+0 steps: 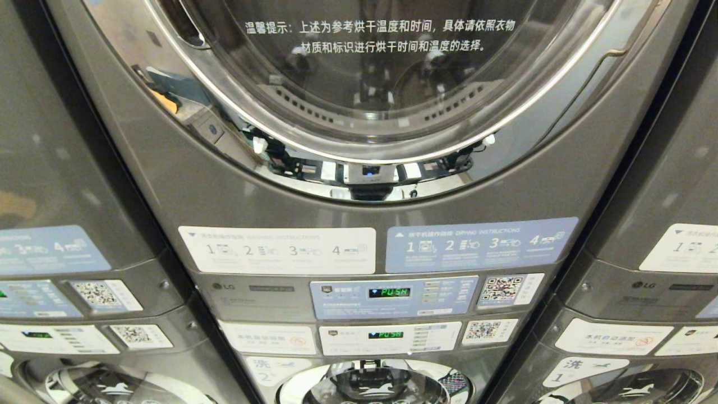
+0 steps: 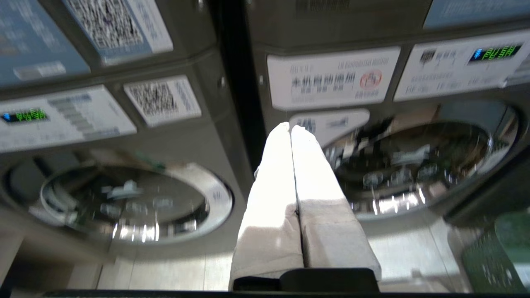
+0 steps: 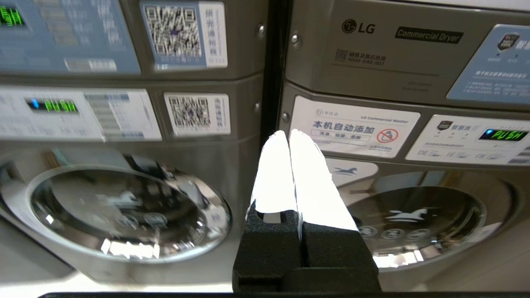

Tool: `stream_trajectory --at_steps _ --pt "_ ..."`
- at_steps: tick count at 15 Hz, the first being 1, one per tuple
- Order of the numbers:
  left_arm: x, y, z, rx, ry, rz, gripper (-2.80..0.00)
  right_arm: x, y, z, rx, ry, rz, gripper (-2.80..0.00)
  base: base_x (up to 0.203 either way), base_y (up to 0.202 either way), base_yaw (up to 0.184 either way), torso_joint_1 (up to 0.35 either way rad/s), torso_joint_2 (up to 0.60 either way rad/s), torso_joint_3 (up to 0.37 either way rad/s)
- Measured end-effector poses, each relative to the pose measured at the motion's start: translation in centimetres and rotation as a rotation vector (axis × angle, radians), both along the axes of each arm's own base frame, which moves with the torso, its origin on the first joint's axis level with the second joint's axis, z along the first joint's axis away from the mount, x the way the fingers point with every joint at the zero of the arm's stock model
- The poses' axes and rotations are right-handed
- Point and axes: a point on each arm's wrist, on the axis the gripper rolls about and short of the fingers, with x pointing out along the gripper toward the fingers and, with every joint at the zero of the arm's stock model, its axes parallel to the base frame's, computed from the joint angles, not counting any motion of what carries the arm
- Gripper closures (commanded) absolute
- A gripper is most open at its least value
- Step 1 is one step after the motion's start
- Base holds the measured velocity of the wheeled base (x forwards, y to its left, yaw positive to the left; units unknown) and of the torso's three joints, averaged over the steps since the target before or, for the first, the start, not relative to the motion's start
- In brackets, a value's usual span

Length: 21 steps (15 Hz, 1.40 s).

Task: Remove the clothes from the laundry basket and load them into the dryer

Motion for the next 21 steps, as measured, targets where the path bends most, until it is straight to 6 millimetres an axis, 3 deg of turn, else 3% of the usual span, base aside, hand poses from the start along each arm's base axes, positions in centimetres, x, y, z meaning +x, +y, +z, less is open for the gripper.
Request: stream_trajectory --at_steps 4,21 --pt "-0.14 0.05 -0.3 -0.071 -0.098 0.035 0.0 0.19 -0.02 0.01 0.024 -0.041 -0.006 0.0 0.0 0.0 0.0 0.0 0.0 0.0" --pt "-0.21 0.06 -0.43 -0.086 -0.108 0.04 0.0 0.2 0.02 -0.16 -0.066 -0.027 0.015 0.0 0.0 0.0 0.0 0.0 0.0 0.0"
